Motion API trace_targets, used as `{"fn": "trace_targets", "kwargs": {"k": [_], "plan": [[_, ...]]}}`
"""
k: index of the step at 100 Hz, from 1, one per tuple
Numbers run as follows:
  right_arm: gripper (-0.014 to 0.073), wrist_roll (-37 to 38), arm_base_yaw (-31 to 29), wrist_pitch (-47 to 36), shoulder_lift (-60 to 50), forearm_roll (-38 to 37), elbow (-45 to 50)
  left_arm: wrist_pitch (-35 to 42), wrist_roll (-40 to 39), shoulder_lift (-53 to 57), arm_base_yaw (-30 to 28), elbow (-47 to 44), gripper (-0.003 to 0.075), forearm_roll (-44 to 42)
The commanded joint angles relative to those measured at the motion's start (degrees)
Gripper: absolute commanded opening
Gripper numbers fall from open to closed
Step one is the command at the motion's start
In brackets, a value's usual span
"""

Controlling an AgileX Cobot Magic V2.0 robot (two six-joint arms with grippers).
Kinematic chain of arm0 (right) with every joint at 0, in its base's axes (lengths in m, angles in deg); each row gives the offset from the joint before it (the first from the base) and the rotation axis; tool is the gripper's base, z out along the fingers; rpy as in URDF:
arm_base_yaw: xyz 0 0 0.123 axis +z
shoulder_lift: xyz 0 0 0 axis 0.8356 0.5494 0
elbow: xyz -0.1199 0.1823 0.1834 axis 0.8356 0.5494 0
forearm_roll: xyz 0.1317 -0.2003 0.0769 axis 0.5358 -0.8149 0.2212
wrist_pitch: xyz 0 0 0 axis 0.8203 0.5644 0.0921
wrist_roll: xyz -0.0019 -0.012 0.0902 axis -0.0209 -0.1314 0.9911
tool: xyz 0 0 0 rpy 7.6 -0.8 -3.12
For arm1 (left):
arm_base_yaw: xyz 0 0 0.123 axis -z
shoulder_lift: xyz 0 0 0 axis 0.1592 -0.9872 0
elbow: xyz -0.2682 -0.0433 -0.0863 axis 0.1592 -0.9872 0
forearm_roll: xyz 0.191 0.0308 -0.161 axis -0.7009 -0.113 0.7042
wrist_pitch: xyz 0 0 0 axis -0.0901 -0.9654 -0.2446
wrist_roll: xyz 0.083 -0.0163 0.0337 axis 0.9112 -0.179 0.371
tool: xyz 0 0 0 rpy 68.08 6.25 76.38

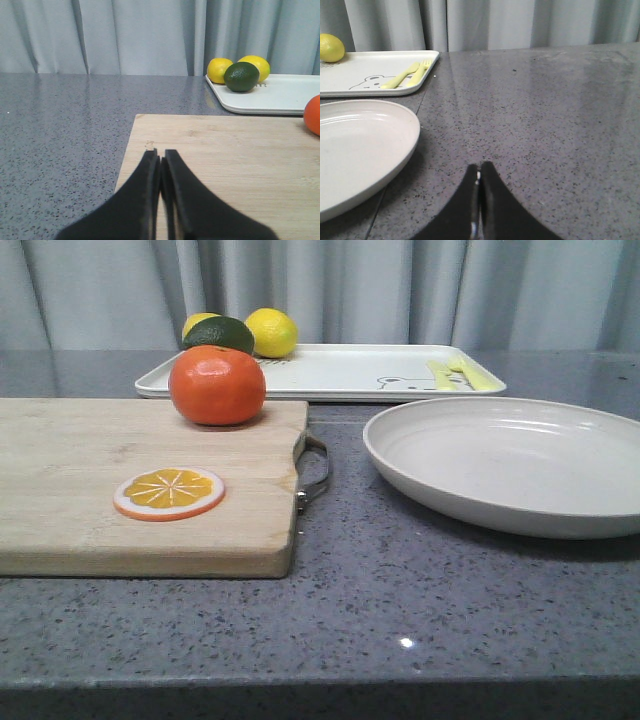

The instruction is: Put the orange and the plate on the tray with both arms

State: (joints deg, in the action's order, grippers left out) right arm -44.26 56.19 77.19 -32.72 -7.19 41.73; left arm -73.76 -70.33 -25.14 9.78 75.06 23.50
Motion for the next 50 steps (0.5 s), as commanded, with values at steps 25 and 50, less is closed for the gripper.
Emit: {"fn": "trace_targets", "kwargs": {"k": [25,50], "plan": [[-0.0066,-0.5,-0.2,-4.3,0.3,-0.3,-5.1,4.7,-0.2,-0.3,-0.2,4.4,-0.002,0.4],[-0.0066,-0.5,-0.2,-2.9,6.7,-0.3,-11.7,5.5,-0.2,-9.7,-0.2,12.1,-0.002,0.4]]}}
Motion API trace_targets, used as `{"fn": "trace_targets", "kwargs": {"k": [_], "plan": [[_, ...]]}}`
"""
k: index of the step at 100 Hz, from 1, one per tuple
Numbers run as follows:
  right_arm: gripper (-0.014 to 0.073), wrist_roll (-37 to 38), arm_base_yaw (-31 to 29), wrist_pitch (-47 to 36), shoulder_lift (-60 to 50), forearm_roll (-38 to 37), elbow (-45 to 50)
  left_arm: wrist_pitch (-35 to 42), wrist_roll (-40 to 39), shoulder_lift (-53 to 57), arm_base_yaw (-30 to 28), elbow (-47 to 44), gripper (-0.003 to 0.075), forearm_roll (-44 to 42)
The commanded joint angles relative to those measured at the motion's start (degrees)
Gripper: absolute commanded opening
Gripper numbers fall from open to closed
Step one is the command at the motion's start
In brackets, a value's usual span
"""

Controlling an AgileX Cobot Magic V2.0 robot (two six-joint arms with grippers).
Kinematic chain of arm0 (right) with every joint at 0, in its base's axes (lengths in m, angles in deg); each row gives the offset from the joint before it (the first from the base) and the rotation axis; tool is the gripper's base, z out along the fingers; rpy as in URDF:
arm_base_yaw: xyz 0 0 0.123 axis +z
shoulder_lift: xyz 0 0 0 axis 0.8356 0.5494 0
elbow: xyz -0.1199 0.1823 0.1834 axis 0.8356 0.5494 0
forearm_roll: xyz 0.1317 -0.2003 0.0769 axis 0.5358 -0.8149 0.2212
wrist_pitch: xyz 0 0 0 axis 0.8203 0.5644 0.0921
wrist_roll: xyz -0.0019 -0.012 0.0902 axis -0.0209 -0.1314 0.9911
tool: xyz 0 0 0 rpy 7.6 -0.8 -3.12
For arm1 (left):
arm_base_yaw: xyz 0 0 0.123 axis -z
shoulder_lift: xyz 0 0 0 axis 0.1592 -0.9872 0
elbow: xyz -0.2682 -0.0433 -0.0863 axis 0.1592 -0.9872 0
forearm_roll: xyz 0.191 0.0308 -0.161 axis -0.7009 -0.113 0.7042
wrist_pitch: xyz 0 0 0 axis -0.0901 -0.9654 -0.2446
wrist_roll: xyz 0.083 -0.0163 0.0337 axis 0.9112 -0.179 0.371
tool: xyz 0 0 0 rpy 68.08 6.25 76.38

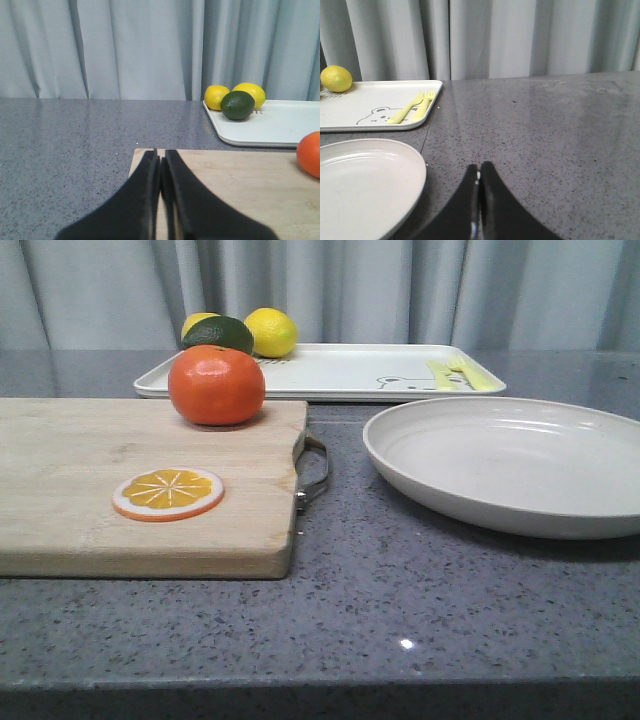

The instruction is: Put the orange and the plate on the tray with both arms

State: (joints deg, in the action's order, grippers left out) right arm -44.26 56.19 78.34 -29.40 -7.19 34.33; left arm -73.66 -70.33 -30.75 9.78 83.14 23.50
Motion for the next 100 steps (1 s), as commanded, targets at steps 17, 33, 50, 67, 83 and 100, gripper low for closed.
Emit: {"fn": "trace_targets", "kwargs": {"k": [17,33,50,67,83,100], "plan": [[-0.0066,-0.5,-0.2,-2.8,9.6,-0.3,-10.1,6.9,-0.2,-11.6,-0.2,9.2,-0.002,0.4],[-0.0066,-0.5,-0.2,-2.5,17.2,-0.3,-15.7,7.4,-0.2,-18.5,-0.2,13.8,-0.002,0.4],[-0.0066,-0.5,-0.2,-1.5,25.5,-0.3,-22.3,7.8,-0.2,-23.6,-0.2,17.7,-0.002,0.4],[-0.0066,-0.5,-0.2,2.2,31.4,-0.3,-28.8,8.1,-0.2,-25.4,-0.2,18.8,-0.002,0.4],[-0.0066,-0.5,-0.2,2.2,32.8,-0.3,-29.9,9.6,-0.2,-25.4,-0.2,18.8,-0.002,0.4],[-0.0066,-0.5,-0.2,2.7,32.8,-0.3,-29.9,9.6,-0.2,-25.4,-0.2,18.8,-0.002,0.4]]}}
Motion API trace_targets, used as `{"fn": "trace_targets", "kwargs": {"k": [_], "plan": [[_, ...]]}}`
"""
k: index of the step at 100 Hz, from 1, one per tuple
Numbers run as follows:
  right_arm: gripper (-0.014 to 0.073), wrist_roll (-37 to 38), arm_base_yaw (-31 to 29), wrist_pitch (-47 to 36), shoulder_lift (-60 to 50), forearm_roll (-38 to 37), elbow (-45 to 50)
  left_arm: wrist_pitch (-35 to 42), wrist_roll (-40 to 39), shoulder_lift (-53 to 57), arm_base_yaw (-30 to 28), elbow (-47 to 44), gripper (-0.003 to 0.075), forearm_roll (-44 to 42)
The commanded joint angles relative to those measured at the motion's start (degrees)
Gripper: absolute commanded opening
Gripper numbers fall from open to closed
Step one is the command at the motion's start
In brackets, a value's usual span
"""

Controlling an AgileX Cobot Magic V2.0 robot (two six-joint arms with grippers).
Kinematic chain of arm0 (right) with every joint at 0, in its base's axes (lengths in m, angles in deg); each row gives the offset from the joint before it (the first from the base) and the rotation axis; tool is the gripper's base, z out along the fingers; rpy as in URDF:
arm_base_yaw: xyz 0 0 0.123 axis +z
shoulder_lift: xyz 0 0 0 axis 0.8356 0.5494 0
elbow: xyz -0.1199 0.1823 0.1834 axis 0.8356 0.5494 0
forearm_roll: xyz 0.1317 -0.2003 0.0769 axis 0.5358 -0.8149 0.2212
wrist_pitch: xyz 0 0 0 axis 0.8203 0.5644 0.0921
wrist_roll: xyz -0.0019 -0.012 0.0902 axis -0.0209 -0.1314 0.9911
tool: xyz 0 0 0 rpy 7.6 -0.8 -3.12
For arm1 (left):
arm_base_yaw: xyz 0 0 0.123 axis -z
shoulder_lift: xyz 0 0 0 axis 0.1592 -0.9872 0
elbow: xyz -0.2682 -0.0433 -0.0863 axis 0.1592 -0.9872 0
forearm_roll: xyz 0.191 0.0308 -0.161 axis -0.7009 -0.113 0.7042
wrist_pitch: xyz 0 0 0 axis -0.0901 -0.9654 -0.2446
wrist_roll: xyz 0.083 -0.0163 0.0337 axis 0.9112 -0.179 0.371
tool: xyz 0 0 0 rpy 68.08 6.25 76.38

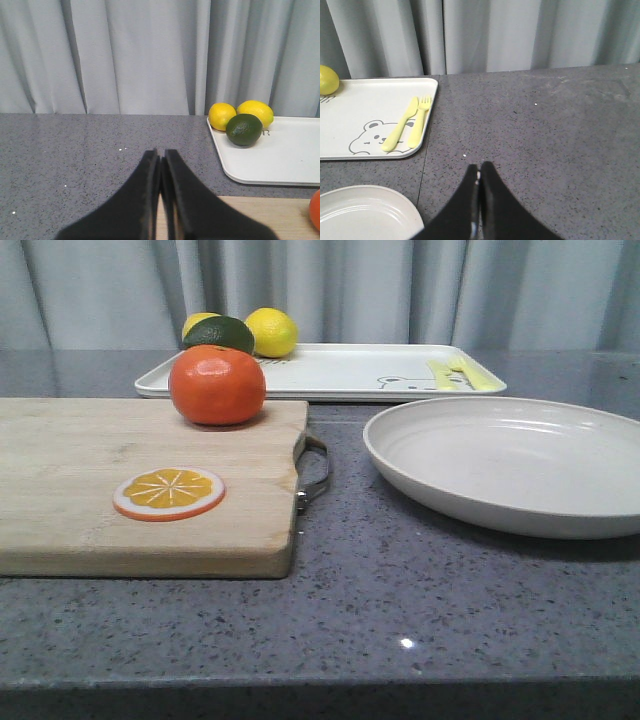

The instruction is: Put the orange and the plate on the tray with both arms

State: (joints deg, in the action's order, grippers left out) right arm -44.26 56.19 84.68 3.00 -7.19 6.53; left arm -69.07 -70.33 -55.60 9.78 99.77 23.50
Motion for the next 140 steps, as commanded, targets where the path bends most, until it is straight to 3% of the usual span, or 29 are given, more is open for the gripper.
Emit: {"fn": "trace_targets", "kwargs": {"k": [1,23,30,37,54,68,86,140], "plan": [[-0.0066,-0.5,-0.2,-3.7,0.4,-0.3,-2.1,5.0,-0.2,-0.5,-0.2,2.1,-0.002,0.4],[-0.0066,-0.5,-0.2,-3.7,0.4,-0.3,-2.1,5.1,-0.2,-1.2,-0.2,2.4,-0.0018,0.3],[-0.0066,-0.5,-0.2,-3.7,0.4,-0.3,-2.1,5.1,-0.2,-2.0,-0.2,2.5,0.0015,0.0],[-0.0066,-0.5,-0.2,-3.8,0.4,-0.3,-2.1,5.1,-0.2,-3.4,-0.2,2.8,0.0108,0.0],[-0.0066,-0.5,-0.2,-3.8,0.4,-0.3,-2.1,4.7,-0.2,-7.4,-0.2,4.7,0.0428,0.0],[-0.0066,-0.5,-0.2,-4.0,0.4,-0.3,-2.1,4.1,-0.2,-11.2,-0.2,7.5,0.0561,0.0],[-0.0066,-0.5,-0.2,-4.0,0.4,-0.3,-2.1,-1.1,-0.2,-17.4,1.9,13.2,0.0577,0.0],[-0.0066,-0.5,-0.2,-3.9,0.4,-0.3,-2.1,-15.3,-0.2,-39.7,18.8,35.2,0.0631,3.6]]}}
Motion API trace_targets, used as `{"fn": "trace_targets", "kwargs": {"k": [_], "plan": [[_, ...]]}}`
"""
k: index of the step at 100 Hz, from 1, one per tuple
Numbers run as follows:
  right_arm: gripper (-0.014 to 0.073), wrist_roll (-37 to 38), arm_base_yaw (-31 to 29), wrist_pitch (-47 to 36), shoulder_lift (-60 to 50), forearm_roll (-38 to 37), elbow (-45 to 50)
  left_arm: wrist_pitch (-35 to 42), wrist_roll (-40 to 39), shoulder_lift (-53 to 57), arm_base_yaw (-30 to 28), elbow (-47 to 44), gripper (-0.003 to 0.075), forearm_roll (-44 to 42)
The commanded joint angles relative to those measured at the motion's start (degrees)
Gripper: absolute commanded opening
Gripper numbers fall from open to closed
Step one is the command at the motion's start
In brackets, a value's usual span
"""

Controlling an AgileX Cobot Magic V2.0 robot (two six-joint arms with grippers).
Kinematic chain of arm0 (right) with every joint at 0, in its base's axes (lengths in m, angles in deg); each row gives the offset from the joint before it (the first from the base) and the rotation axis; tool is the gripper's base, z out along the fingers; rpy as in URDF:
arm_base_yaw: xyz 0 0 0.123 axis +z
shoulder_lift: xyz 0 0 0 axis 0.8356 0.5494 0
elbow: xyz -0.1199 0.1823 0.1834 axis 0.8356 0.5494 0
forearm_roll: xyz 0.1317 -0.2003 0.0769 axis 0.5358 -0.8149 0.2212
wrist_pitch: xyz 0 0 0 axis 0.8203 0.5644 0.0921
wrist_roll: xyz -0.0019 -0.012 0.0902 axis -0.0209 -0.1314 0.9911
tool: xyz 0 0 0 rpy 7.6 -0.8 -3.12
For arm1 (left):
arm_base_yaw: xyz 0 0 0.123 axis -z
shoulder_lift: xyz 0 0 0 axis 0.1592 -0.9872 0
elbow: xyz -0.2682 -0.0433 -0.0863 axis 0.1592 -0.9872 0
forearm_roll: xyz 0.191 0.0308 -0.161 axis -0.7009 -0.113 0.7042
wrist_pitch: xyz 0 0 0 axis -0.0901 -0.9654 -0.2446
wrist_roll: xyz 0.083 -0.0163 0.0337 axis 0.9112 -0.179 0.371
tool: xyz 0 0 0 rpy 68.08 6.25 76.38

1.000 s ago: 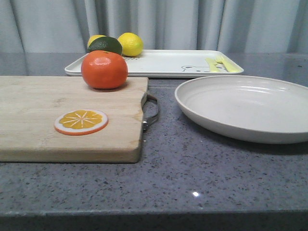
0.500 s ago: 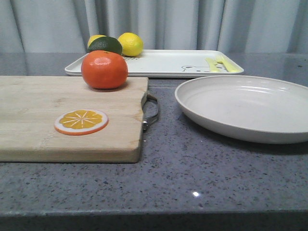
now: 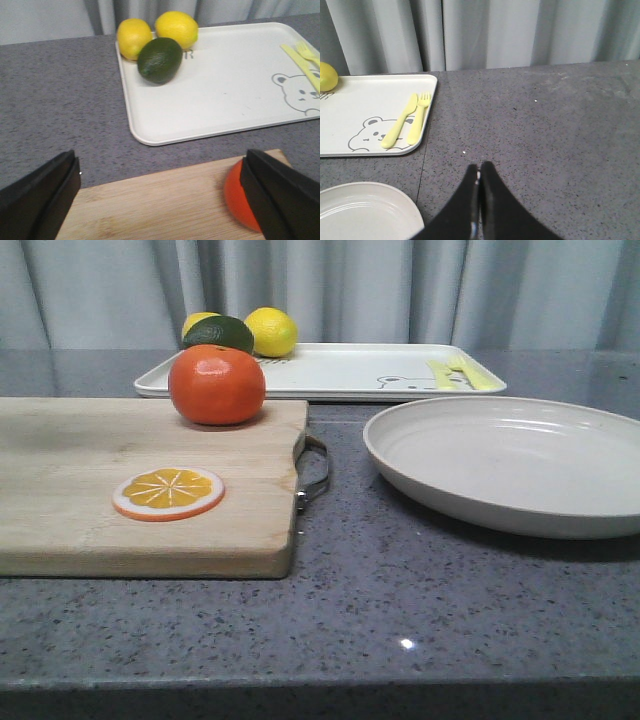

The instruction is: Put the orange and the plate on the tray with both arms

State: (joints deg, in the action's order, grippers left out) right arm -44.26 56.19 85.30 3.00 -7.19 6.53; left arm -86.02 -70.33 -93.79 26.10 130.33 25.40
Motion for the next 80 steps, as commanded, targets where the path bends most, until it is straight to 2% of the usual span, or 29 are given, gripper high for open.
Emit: {"fn": "trace_targets", "kwargs": {"k": [1,30,57,80], "plan": [[-0.0066,-0.5,-0.2,-4.5,0.4,-0.3,-2.1,1.5,-0.2,-1.7,3.0,5.1,0.0631,1.8],[-0.0066,-0.5,-0.2,-4.5,0.4,-0.3,-2.1,-10.3,-0.2,-12.7,8.8,17.2,0.0631,4.7],[-0.0066,-0.5,-0.2,-4.5,0.4,-0.3,-2.1,-21.4,-0.2,-21.0,8.9,26.5,0.0631,7.8],[-0.0066,-0.5,-0.2,-4.4,0.4,-0.3,-2.1,-24.8,-0.2,-24.5,8.9,29.3,0.0629,7.9]]}}
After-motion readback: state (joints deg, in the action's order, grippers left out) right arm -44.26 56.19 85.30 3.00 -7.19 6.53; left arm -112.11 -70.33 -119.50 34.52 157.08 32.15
